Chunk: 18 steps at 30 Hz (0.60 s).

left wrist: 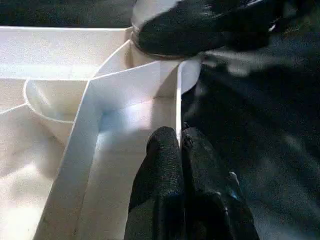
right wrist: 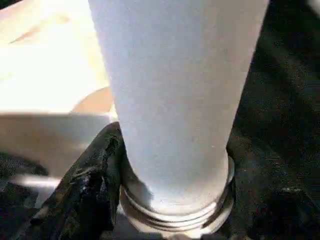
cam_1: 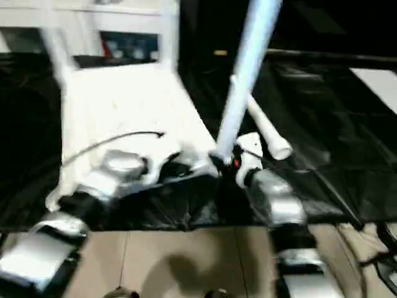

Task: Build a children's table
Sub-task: Rotate leg to tighten

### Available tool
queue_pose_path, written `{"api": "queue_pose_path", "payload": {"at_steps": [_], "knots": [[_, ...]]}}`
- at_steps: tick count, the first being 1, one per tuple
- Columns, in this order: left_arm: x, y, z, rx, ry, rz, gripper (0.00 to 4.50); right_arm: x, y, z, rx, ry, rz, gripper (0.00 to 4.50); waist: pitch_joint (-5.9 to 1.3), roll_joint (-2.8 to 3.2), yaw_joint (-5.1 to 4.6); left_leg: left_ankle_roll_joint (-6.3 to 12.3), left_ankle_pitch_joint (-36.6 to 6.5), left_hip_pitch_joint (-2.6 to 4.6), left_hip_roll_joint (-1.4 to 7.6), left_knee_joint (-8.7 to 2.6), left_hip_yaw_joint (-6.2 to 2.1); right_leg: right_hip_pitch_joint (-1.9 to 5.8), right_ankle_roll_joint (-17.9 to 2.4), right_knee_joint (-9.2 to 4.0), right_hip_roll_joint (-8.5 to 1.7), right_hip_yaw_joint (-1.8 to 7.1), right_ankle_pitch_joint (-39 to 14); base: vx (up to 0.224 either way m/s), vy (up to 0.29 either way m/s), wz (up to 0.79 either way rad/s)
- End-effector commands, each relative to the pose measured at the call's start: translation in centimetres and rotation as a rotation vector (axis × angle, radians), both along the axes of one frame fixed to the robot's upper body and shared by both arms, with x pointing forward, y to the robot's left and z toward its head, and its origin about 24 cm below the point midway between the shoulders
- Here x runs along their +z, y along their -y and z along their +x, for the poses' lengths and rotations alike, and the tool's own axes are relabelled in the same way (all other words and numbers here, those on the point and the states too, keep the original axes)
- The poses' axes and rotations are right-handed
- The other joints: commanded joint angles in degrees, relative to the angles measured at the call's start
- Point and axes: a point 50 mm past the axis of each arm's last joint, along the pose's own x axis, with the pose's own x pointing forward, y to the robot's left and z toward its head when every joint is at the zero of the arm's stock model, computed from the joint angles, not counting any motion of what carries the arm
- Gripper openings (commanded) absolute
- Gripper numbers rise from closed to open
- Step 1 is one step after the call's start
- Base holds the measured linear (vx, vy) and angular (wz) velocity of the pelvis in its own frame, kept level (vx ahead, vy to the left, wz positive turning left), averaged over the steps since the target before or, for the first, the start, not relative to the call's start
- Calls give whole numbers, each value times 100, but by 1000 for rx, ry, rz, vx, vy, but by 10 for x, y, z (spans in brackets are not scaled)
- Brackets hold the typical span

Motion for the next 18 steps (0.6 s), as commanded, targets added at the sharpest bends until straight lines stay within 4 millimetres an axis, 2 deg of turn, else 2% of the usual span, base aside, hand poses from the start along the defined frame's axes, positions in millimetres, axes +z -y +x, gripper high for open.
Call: {"api": "queue_pose_path", "payload": {"at_steps": [1, 3, 6, 7, 9, 11, 13, 17, 18], "knots": [[5, 28, 0, 17, 18, -32, 0, -9, -25, 0, -86, -55, 69, 267, -408, 19, -7, -4, -2069, 133, 105, -408, -118, 151, -780, -538, -309, 160, -2926, 0, 0, 0], [3, 32, -1, 26, 36, -15, 0, -7, -41, 2, -145, -38, 105, 267, -407, 1, -25, -5, -2113, 118, 93, -418, -123, 162, -747, -552, -293, 143, -2938, 0, 0, 0], [2, 31, -1, 25, 37, -12, 0, -5, -47, 3, -162, -21, 126, 267, -410, 24, -47, 12, -2239, 115, 96, -435, -131, 165, -743, -555, -283, 137, -2832, 0, 0, 0], [2, 30, -1, 26, 37, -13, 0, -4, -47, 3, -164, -19, 129, 302, -417, 23, -50, 27, -2224, 110, 101, -444, -130, 179, -768, -540, -274, 142, -2691, 0, 0, 0], [2, 25, -1, 19, 42, -12, 0, -2, -50, 3, -163, -4, 131, 302, -405, 45, -63, 19, -2289, 113, 106, -456, -128, 172, -821, -533, -263, 148, -2565, 0, 0, 0], [2, 23, 0, 21, 45, -7, 0, -1, -49, 3, -168, 3, 127, 343, -407, 42, -78, 32, -2367, 112, 98, -456, -129, 178, -843, -536, -273, 152, -2577, 0, 0, 0], [2, 20, 0, 20, 48, -3, 0, 0, -47, 3, -171, 14, 110, 345, -405, 63, -87, 30, -2354, 108, 100, -460, -130, 180, -869, -531, -273, 159, -2528, 0, 0, 0], [1, 15, 2, 36, 62, 12, 0, 3, -25, -6, -243, 69, 2, 355, -414, 37, -60, 56, -2182, 114, 99, -460, -104, 181, -868, -524, -271, 185, -2401, 0, 0, 0], [1, 15, 2, 36, 62, 12, 0, 3, -25, -6, -243, 69, 2, 355, -408, 33, -55, 73, -2132, 104, 95, -463, -101, 194, -855, -524, -264, 189, -2363, 0, 0, 0]]}}
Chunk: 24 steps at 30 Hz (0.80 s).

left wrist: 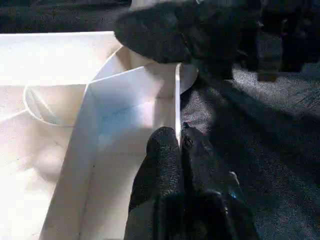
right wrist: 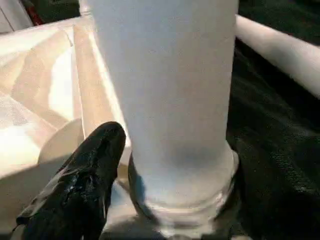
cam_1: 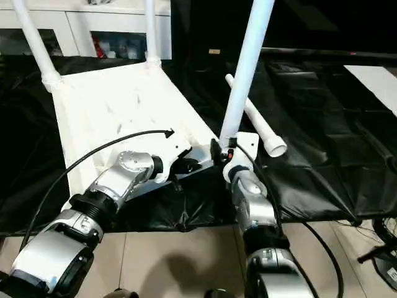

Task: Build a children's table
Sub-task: Rotate leg to tighten

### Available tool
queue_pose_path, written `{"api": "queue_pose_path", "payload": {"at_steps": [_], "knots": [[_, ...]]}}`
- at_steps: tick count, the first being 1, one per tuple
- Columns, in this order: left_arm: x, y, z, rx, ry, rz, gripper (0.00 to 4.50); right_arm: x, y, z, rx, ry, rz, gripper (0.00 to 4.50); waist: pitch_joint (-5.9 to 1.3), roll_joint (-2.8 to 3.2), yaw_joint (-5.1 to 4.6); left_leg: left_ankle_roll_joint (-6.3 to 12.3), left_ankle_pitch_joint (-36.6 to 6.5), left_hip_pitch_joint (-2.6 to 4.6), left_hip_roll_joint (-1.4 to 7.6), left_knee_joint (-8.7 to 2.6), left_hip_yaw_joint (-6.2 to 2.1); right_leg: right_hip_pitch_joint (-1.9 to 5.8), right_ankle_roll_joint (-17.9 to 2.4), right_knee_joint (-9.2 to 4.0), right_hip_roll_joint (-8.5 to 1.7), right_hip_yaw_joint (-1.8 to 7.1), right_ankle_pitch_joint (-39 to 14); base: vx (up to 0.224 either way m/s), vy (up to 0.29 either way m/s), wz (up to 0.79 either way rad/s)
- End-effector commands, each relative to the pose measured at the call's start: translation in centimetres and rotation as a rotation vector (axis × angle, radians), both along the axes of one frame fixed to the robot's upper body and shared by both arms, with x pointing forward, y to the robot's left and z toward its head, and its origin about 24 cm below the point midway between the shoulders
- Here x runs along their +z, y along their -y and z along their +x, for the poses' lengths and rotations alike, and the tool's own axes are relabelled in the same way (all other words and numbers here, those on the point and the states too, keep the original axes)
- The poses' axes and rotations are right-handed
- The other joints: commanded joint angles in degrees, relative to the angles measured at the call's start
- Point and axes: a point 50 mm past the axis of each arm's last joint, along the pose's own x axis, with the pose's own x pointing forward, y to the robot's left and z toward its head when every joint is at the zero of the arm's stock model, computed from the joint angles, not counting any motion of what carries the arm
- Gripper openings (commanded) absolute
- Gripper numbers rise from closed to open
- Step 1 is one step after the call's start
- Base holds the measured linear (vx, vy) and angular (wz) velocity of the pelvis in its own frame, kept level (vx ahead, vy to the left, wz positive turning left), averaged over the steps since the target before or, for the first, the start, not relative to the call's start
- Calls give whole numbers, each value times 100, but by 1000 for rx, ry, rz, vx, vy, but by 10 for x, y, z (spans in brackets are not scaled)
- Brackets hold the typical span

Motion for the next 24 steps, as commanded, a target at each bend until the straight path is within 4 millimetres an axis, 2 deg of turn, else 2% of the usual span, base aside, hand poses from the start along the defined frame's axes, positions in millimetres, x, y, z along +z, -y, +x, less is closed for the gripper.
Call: {"api": "queue_pose_path", "payload": {"at_steps": [1, 2, 4, 5, 7, 8, 10, 12, 13, 14, 15, 16, 17, 20, 21, 22, 24], "knots": [[0, 3, 0, -2, 19, 3, 0, 3, 3, -11, 28, 7, -42, 355, -412, -13, 19, 99, -2023, 82, 104, -426, -97, 222, -837, -474, -262, 192, -2295, 0, 0, 0], [1, 2, 1, 3, 25, 4, 0, 2, 6, -17, 31, 2, -56, 355, -407, 4, 67, 138, -1947, 102, 113, -426, -87, 209, -784, -477, -258, 205, -2230, 0, 0, 0], [1, 1, 1, 5, 33, 5, 0, 1, 11, -27, 41, -7, -84, 355, -409, -3, 76, 155, -1932, 63, 108, -439, -101, 238, -764, -475, -269, 193, -2289, 0, 0, 0], [2, 0, 2, 12, 42, 4, 0, 0, 13, -33, 47, -12, -109, 355, -402, -9, 95, 147, -1953, 84, 112, -435, -93, 215, -709, -499, -274, 199, -2378, 0, 0, 0], [7, 0, 4, 32, 67, -28, 0, -1, 19, -42, 53, -32, -128, 355, -390, -12, 76, 135, -2052, 69, 102, -443, -108, 217, -648, -519, -274, 185, -2627, 0, 0, 0], [10, 1, 5, 35, 80, -49, 0, -1, 20, -45, 53, -34, -132, 355, -384, -42, 81, 146, -2090, 76, 103, -441, -106, 202, -575, -543, -277, 182, -2775, 0, 0, 0], [16, -1, 6, 52, 93, -87, 43, 1, 21, -49, 59, -33, -143, 359, -378, -52, 66, 158, -2111, 66, 89, -432, -113, 193, -477, -571, -288, 172, -3028, 0, 0, 0], [24, -3, 9, 72, 114, -121, 43, 3, 21, -51, 79, -33, -154, 361, -385, -55, 66, 161, -2035, 50, 89, -425, -122, 203, -441, -566, -296, 168, -3077, 0, 0, 0], [27, -5, 10, 77, 129, -131, 56, 5, 21, -53, 90, -36, -159, 361, -404, -38, 60, 157, -1975, 45, 108, -424, -128, 194, -481, -552, -302, 172, -2949, 0, 0, 0], [35, -8, 13, 103, 162, -154, 64, 6, 19, -54, 114, -36, -167, 361, -399, -56, 53, 171, -1922, 29, 110, -426, -119, 189, -521, -530, -276, 172, -2752, 0, 0, 0], [44, -12, 16, 137, 193, -175, 64, 7, 18, -54, 136, -40, -174, 361, -392, -73, 51, 178, -1943, 28, 116, -426, -118, 190, -543, -517, -269, 171, -2699, 0, 0, 0], [48, -14, 18, 156, 209, -185, 64, 8, 17, -55, 147, -44, -178, 361, -385, -52, 56, 191, -1947, 41, 120, -425, -114, 181, -573, -508, -270, 175, -2637, 0, 0, 0], [58, -20, 21, 191, 244, -197, 64, 8, 14, -57, 189, -53, -184, 361, -384, -63, 53, 198, -1951, 47, 119, -416, -109, 175, -592, -501, -268, 175, -2622, 0, 0, 0], [76, -33, 26, 256, 313, -201, 64, 8, 11, -59, 256, -76, -195, 361, -399, -60, 71, 194, -1792, 26, 123, -416, -106, 196, -618, -461, -263, 189, -2379, 0, 0, 0], [89, -48, 29, 322, 354, -181, 64, 8, 8, -60, 310, -88, -207, 361, -409, -51, 75, 184, -1752, 28, 131, -412, -107, 206, -655, -434, -261, 191, -2252, 0, 0, 0], [98, -68, 31, 396, 390, -116, 64, 7, 6, -60, 351, -99, -219, 361, -425, -21, 84, 173, -1619, 22, 150, -410, -111, 219, -750, -377, -252, 202, -1868, 0, 0, 0], [103, -85, 30, 449, 397, -61, 64, 7, 5, -60, 378, -118, -214, 361, -426, -7, 50, 169, -1374, -3, 138, -402, -106, 254, -860, -310, -238, 202, -1431, 0, 0, 0]]}}
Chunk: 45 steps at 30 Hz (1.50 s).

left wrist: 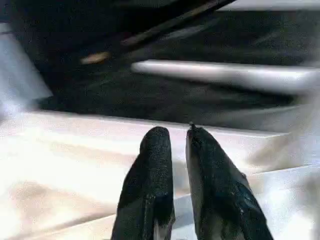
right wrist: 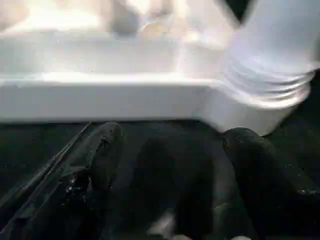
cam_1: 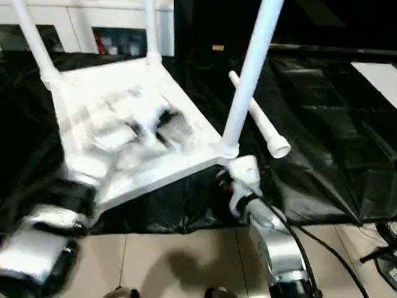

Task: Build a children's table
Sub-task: Rotate leg to tighten, then rotate table base

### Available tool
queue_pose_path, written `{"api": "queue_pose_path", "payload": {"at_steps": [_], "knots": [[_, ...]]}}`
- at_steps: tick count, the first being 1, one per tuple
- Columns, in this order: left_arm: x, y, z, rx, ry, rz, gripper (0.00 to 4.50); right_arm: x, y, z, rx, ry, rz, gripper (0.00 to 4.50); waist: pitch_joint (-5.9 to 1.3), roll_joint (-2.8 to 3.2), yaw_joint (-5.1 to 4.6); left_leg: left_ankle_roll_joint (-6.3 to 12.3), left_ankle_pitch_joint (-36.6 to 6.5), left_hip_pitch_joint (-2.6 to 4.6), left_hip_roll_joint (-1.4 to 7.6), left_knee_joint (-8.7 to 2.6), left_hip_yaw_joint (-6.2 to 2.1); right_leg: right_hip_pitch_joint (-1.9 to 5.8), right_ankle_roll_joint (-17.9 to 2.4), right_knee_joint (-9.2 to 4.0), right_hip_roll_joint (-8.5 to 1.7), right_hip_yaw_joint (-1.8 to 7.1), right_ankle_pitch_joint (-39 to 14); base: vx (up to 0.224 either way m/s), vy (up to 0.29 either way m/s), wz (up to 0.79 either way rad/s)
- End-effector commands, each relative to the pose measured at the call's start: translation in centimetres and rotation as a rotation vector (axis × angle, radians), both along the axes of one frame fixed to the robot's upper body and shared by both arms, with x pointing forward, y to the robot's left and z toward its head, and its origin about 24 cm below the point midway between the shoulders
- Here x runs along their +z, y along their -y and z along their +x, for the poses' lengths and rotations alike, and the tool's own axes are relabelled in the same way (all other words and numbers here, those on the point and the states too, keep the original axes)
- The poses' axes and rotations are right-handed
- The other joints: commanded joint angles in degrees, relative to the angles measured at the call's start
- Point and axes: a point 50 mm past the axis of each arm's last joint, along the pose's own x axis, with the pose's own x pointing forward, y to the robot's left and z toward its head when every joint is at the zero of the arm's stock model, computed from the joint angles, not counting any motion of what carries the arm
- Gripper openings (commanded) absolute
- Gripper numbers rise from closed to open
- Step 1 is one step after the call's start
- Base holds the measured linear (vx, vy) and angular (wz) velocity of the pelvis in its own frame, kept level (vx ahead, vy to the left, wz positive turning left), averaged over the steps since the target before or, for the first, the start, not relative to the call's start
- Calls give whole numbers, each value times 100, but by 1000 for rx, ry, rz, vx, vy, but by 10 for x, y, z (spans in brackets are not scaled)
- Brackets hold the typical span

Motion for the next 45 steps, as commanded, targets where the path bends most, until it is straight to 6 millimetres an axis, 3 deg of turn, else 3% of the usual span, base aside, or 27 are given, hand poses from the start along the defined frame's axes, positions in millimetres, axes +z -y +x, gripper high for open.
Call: {"api": "queue_pose_path", "payload": {"at_steps": [1, 2, 3, 4, 5, 6, 8, 10, 11, 12, 13, 14, 15, 16, 18, 19, 20, 25, 26, 30, 33, 35, 36, 37, 39, 41, 45], "knots": [[7, -12, 0, 66, 2, 26, 64, 6, -1, 3, 31, -1, -6, 361, -437, 8, 32, 178, -1339, 72, 130, -369, -91, 302, -904, -322, -239, 207, -1373, 0, 0, 0], [8, -32, -4, 131, -3, 110, 64, 7, -2, 4, 67, -1, -18, 361, -442, 30, 46, 173, -1283, 117, 133, -349, -72, 275, -985, -308, -235, 222, -1232, 0, 0, 0], [10, -50, -8, 187, 6, 216, 64, 7, -4, 5, 96, -11, -22, 361, -443, 30, 41, 181, -1229, 107, 135, -349, -76, 288, -1020, -288, -233, 225, -1150, 0, 0, 0], [10, -57, -10, 207, 10, 255, 64, 7, -4, 5, 106, -15, -23, 361, -447, 34, 34, 176, -1161, 86, 145, -358, -92, 316, -1037, -262, -238, 221, -1066, 0, 0, 0], [12, -68, -15, 257, 4, 289, 64, 8, -4, 6, 124, -21, -34, 361, -453, 71, 31, 155, -996, 117, 150, -340, -74, 300, -1073, -233, -228, 229, -874, 0, 0, 0], [13, -75, -18, 289, -2, 301, 64, 8, -4, 6, 136, -25, -42, 361, -456, 64, 24, 165, -837, 98, 149, -333, -75, 326, -1152, -201, -221, 233, -667, 0, 0, 0], [13, -95, -31, 357, -34, 383, 64, 8, -4, 7, 153, -45, -53, 361, -462, 82, 64, 156, -804, 137, 149, -321, -60, 304, -1218, -196, -219, 237, -584, 0, 0, 0], [6, -105, -42, 372, -92, 440, 64, 7, -4, 9, 158, -54, -62, 361, -443, 39, 77, 172, -823, 118, 153, -337, -60, 308, -1225, -202, -229, 241, -701, 0, 0, 0], [4, -106, -44, 367, -110, 440, 64, 7, -4, 10, 157, -54, -60, 361, -437, 57, 90, 122, -908, 129, 148, -344, -60, 298, -1218, -210, -229, 244, -847, 0, 0, 0], [-7, -107, -50, 356, -175, 432, 64, 7, -6, 13, 153, -60, -54, 361, -428, 8, 91, 97, -989, 143, 151, -348, -48, 282, -1202, -229, -230, 245, -962, 0, 0, 0], [-15, -107, -53, 346, -214, 445, 64, 7, -7, 15, 154, -63, -53, 361, -412, 36, 95, 32, -1162, 140, 148, -366, -61, 268, -1185, -239, -234, 249, -1203, 0, 0, 0], [-15, -107, -53, 346, -215, 446, 64, 7, -7, 15, 154, -63, -53, 361, -404, 38, 91, -5, -1277, 139, 143, -367, -64, 254, -1147, -254, -232, 251, -1352, 0, 0, 0], [-33, -104, -60, 322, -310, 426, 64, 7, -12, 21, 165, -70, -64, 361, -393, 52, 101, -90, -1566, 174, 141, -365, -61, 208, -1055, -287, -232, 260, -1669, 0, 0, 0], [-38, -103, -61, 313, -336, 421, 64, 6, -13, 23, 167, -72, -68, 361, -380, 33, 69, -151, -1747, 143, 127, -387, -82, 217, -1003, -301, -232, 256, -1894, 0, 0, 0], [-44, -102, -62, 301, -363, 430, 64, 6, -15, 26, 164, -70, -67, 361, -370, 45, 72, -241, -2076, 164, 117, -378, -101, 175, -840, -352, -236, 263, -2274, 0, 0, 0], [-47, -102, -64, 295, -378, 446, 64, 6, -15, 28, 159, -70, -64, 361, -375, 47, 71, -252, -2096, 146, 115, -388, -115, 199, -810, -355, -244, 257, -2315, 0, 0, 0], [-52, -100, -65, 281, -398, 438, 64, 6, -16, 33, 149, -70, -60, 361, -380, -7, 64, -250, -2114, 150, 114, -384, -116, 193, -761, -374, -250, 251, -2373, 0, 0, 0], [-63, -98, -73, 237, -479, 452, 64, 3, -21, 44, 130, -82, -53, 361, -362, 8, 20, -243, -2166, 119, 99, -389, -151, 202, -675, -391, -266, 232, -2704, -10, -2, 0], [-68, -101, -83, 173, -538, 514, 64, 1, -25, 53, 127, -90, -63, 361, -370, 18, 7, -262, -2186, 109, 108, -394, -172, 210, -659, -387, -285, 227, -2759, 0, 0, 0], [-67, -93, -93, 74, -579, 497, 64, -1, -28, 63, 116, -97, -66, 361, -376, 42, -42, -313, -2367, 173, 112, -373, -170, 161, -863, -361, -279, 234, -2560, 0, 0, 0], [-64, -74, -100, -59, -605, 412, 64, 1, -35, 75, 114, -95, -76, 361, -380, 43, -106, -328, -2316, 119, 101, -377, -180, 214, -1013, -315, -271, 214, -2408, 0, 0, 0], [-63, -64, -101, -104, -606, 371, 64, 2, -41, 79, 122, -91, -80, 361, -381, 50, -97, -331, -2279, 163, 103, -353, -145, 173, -1054, -320, -253, 234, -2237, 0, 0, 0], [-63, -58, -100, -127, -604, 346, 64, 4, -45, 82, 131, -88, -80, 361, -385, 6, -106, -311, -2213, 136, 101, -361, -143, 208, -1050, -309, -244, 228, -2178, 0, 0, 0], [-62, -51, -97, -138, -591, 323, 64, 6, -51, 84, 149, -84, -77, 361, -399, 25, -98, -289, -2066, 111, 99, -360, -143, 239, -1075, -279, -254, 231, -2047, 0, 0, 0], [-62, -37, -92, -160, -574, 292, 64, 9, -63, 85, 188, -83, -59, 361, -417, -24, -116, -225, -1826, 91, 102, -343, -118, 257, -1091, -260, -251, 240, -1819, 0, 0, 0], [-62, -30, -89, -169, -566, 285, 64, 9, -67, 85, 206, -84, -54, 361, -430, -14, -114, -204, -1691, 70, 95, -340, -122, 294, -1096, -237, -253, 237, -1721, 0, 0, 0], [-63, -13, -79, -174, -532, 287, 64, 7, -79, 85, 244, -90, -34, 361, -451, -33, -140, -141, -1562, 74, 87, -311, -103, 291, -1192, -221, -253, 240, -1492, 0, 0, 0]]}}
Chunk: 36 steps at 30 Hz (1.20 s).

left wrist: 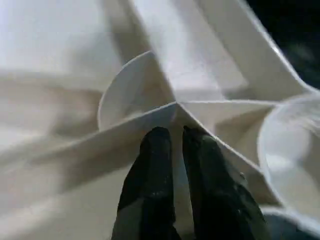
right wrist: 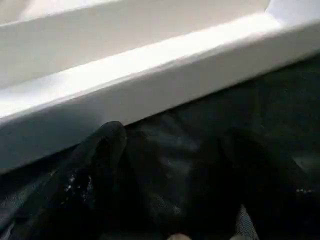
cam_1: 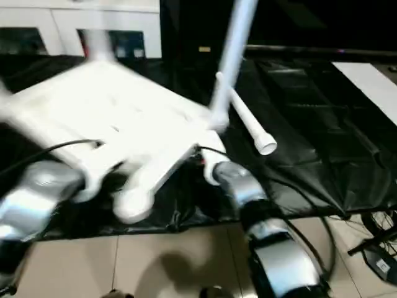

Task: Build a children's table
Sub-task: Rotate table base

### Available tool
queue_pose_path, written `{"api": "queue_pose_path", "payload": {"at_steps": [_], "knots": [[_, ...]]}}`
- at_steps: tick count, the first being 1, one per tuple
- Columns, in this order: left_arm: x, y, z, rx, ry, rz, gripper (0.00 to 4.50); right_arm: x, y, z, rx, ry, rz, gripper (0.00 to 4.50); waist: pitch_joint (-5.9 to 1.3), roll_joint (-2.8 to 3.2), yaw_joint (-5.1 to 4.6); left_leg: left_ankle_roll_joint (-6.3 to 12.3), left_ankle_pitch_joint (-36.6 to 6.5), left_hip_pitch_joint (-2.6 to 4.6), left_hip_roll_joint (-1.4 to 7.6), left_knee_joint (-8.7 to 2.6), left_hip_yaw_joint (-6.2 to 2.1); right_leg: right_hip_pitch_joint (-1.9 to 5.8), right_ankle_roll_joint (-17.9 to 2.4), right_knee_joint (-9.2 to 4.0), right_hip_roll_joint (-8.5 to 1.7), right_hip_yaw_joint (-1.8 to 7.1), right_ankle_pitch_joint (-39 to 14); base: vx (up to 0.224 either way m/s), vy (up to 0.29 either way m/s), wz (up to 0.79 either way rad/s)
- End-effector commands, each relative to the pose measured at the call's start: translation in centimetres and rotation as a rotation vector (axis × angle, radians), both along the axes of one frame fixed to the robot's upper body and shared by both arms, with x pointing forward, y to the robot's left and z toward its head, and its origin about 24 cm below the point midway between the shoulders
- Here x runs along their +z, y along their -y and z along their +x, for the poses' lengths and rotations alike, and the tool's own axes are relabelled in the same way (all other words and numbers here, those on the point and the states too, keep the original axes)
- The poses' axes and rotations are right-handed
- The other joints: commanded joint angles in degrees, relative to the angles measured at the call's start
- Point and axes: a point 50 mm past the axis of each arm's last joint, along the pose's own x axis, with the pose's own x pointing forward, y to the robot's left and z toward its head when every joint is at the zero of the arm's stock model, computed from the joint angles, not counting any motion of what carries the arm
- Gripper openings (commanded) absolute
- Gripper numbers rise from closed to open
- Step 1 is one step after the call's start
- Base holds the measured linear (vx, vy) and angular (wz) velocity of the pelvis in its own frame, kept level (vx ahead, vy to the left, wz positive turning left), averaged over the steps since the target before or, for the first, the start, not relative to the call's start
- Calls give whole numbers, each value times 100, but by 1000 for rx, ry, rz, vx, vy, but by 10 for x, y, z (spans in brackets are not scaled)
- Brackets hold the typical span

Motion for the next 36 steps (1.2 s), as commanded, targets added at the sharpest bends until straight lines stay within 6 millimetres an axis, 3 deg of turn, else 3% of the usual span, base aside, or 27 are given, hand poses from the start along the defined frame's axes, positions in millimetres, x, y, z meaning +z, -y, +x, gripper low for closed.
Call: {"api": "queue_pose_path", "payload": {"at_steps": [1, 5, 8, 9, 12, 16, 18, 19, 20, 21, 22, 23, 24, 26, 27, 29, 34, 36], "knots": [[1, 20, 1, -72, 17, -29, 64, 9, -24, -1, 87, 24, 63, 361, -441, 55, 50, -69, -1489, 18, 77, -394, -70, 315, -1166, -334, -269, 220, -1482, 0, 0, 0], [1, 36, 16, -32, 67, -80, 64, 5, -30, -3, 98, 13, 94, 361, -461, 106, 41, 8, -1254, 31, 80, -373, -59, 329, -1318, -293, -249, 216, -1089, 0, 0, 0], [1, 40, 34, 43, 139, -83, 64, 8, -27, 2, 36, 50, 110, 361, -443, 93, 56, 5, -1528, 63, 75, -372, -50, 295, -1272, -363, -241, 208, -1420, 0, 0, 0], [1, 40, 35, 47, 144, -80, 64, 9, -26, 2, 31, 53, 110, 361, -446, 78, 61, -15, -1579, 46, 80, -381, -65, 318, -1221, -362, -254, 202, -1532, 0, 0, 0], [0, 32, 59, 150, 270, -25, 64, 19, -4, 11, -105, 138, 148, 361, -451, 122, 87, -26, -1726, 90, 68, -373, -60, 273, -1070, -406, -235, 199, -1729, 0, 0, 0], [2, 27, 69, 185, 352, -3, 64, 25, 14, 13, -169, 190, 170, 361, -461, 93, 136, 1, -1668, 62, 67, -384, -68, 301, -976, -398, -232, 191, -1680, 0, 0, 0], [9, 23, 73, 210, 424, -27, 64, 29, 32, 9, -235, 224, 210, 361, -443, 158, 172, 41, -1624, 72, 58, -384, -62, 297, -932, -437, -214, 196, -1592, 0, 0, 0], [14, 22, 71, 220, 444, -83, 64, 30, 40, 4, -261, 236, 228, 361, -467, 128, 198, 51, -1482, 80, 79, -378, -64, 318, -970, -387, -212, 204, -1269, 0, 0, 0], [20, 22, 68, 235, 463, -152, 94, 32, 47, -2, -275, 247, 249, 361, -479, 141, 218, 70, -1407, 91, 84, -376, -63, 310, -1028, -360, -207, 200, -1119, 0, 0, 0], [27, 20, 62, 259, 482, -258, 94, 35, 53, -10, -286, 276, 255, 361, -495, 170, 247, 96, -1222, 70, 97, -372, -75, 342, -1151, -302, -218, 200, -792, 0, 0, 0], [29, 19, 60, 268, 488, -292, 100, 36, 55, -12, -288, 287, 256, 361, -499, 153, 260, 111, -1095, 50, 111, -366, -71, 378, -1223, -274, -219, 206, -555, 0, 0, 0], [32, 17, 55, 289, 498, -354, 114, 37, 59, -18, -293, 308, 260, 395, -507, 144, 272, 207, -944, 47, 101, -354, -51, 364, -1369, -248, -204, 194, -283, 0, 0, 0], [34, 12, 41, 352, 500, -470, 114, 39, 66, -30, -310, 356, 245, 395, -490, 181, 293, 228, -1044, 44, 107, -363, -49, 360, -1395, -275, -226, 192, -412, 0, 0, 0], [32, 8, 32, 401, 514, -514, 143, 41, 71, -37, -330, 383, 227, 408, -458, 150, 276, 214, -1185, 34, 131, -379, -36, 358, -1384, -306, -229, 199, -607, 0, 0, 0], [31, 4, 23, 450, 540, -546, 143, 42, 75, -43, -351, 407, 217, 408, -433, 159, 266, 195, -1513, 52, 121, -398, -28, 321, -1257, -377, -212, 190, -1134, 0, 0, 0], [26, -5, 9, 549, 607, -549, 167, 50, 86, -53, -418, 442, 222, 439, -383, 147, 239, 97, -2058, 57, 111, -433, -51, 268, -785, -501, -196, 179, -2169, 0, 0, 0], [5, -28, -15, 756, 638, -378, 192, 54, 103, -72, -472, 471, 121, 448, -325, 112, 172, -38, -2521, 103, 41, -415, -94, 150, 104, -691, -144, 114, -3501, 0, 0, 0], [5, -30, -18, 752, 639, -384, 204, 49, 105, -76, -487, 416, 105, 450, -315, 115, 158, -45, -2601, 130, 12, -387, -109, 96, 250, -773, -153, 79, -3853, 0, 0, 0]]}}
